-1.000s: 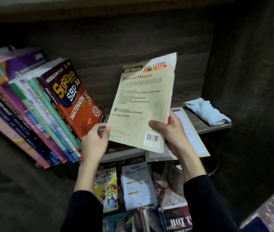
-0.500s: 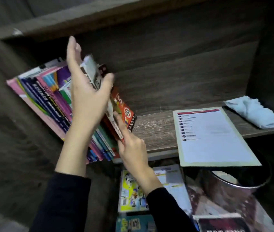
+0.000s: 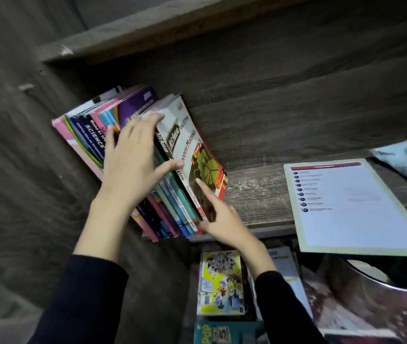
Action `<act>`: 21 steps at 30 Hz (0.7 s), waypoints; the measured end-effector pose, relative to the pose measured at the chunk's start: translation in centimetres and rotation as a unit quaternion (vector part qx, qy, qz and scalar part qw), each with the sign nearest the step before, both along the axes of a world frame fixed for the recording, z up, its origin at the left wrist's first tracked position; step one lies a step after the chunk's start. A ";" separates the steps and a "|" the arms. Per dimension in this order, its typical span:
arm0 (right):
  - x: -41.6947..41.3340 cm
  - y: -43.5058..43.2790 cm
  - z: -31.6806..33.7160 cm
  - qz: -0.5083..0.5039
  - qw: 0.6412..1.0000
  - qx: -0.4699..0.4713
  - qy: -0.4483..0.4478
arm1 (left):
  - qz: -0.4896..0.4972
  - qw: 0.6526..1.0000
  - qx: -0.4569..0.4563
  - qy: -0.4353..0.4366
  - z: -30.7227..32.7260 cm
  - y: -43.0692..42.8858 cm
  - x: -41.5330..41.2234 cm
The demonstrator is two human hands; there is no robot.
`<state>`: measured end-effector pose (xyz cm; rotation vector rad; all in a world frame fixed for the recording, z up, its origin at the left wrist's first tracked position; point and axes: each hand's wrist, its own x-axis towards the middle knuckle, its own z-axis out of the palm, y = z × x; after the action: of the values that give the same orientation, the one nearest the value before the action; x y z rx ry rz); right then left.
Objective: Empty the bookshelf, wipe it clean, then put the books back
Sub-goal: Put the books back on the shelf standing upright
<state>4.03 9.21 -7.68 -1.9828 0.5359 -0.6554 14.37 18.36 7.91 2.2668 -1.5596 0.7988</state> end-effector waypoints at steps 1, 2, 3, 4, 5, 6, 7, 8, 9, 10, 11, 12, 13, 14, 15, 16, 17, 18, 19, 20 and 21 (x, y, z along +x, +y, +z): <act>-0.5 -0.4 0.0 0.027 0.999 0.032 0.004 | 0.005 1.000 -0.002 -0.008 0.1 0.0 0.2; -1.0 -0.7 0.0 0.038 0.998 0.052 0.014 | 0.011 1.000 -0.006 -0.013 0.2 -0.1 0.3; -1.3 -0.7 0.0 0.028 0.997 0.061 0.022 | 0.017 1.000 -0.012 -0.014 0.2 -0.1 0.3; -1.3 -0.8 -0.1 0.002 0.998 0.062 0.027 | 0.025 0.999 -0.019 -0.013 0.1 -0.3 0.4; -1.2 -0.7 -0.3 -0.028 0.998 0.057 0.025 | 0.033 0.999 -0.025 -0.014 0.1 -0.4 0.3; -0.9 -0.6 -0.6 -0.054 0.997 0.045 0.021 | 0.041 0.999 -0.032 -0.014 0.1 -0.5 0.2; -0.7 -0.5 -0.8 -0.071 0.997 0.034 0.016 | 0.048 0.998 -0.037 -0.015 0.1 -0.6 0.2; -0.5 -0.4 -1.1 -0.082 0.996 0.030 0.008 | 0.053 0.998 -0.041 -0.016 0.2 -0.7 0.1; -0.2 -0.3 -1.3 -0.088 0.996 0.029 0.003 | 0.057 0.997 -0.042 -0.017 0.2 -0.7 0.1; 0.0 -0.3 -1.4 -0.096 0.995 0.028 0.001 | 0.060 0.997 -0.043 -0.018 0.3 -0.8 0.2; 0.1 -0.4 -1.5 -0.106 0.994 0.026 0.001 | 0.062 0.997 -0.044 -0.019 0.3 -0.9 0.3; 0.2 -0.3 -1.6 -0.113 0.993 0.025 0.001 | 0.062 0.997 -0.046 -0.018 0.3 -1.0 0.3; 0.3 -0.3 -1.6 -0.115 0.993 0.025 0.002 | 0.062 0.997 -0.050 -0.018 0.3 -1.0 0.4; 0.3 -0.3 -1.5 -0.114 0.993 0.025 0.003 | 0.063 0.996 -0.055 -0.017 0.2 -1.1 0.4; 0.3 -0.4 -1.5 -0.111 0.994 0.023 0.007 | 0.064 0.996 -0.059 -0.014 0.2 -1.1 0.4; 0.3 -0.5 -1.5 -0.106 0.994 0.021 0.012 | 0.066 0.996 -0.064 -0.010 0.1 -1.2 0.4; 0.3 -0.6 -1.6 -0.099 0.995 0.019 0.021 | 0.068 0.995 -0.068 -0.004 0.1 -1.3 0.4; 0.2 -0.8 -1.8 -0.089 0.995 0.017 0.032 | 0.071 0.995 -0.073 0.000 0.0 -1.3 0.3; 0.1 -0.8 -2.0 -0.079 0.996 0.012 0.045 | 0.074 0.994 -0.077 0.003 0.0 -1.5 0.3; 0.1 -0.8 -2.2 -0.071 0.996 0.006 0.055 | 0.077 0.994 -0.081 0.003 0.0 -1.5 0.2; 0.1 -0.8 -2.4 -0.069 0.996 -0.001 0.059 | 0.079 0.993 -0.085 0.006 -0.1 -1.6 0.2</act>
<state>4.15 8.37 -10.03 -2.0089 0.7507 -0.6254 14.54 16.75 7.86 2.2853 -1.2662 0.9188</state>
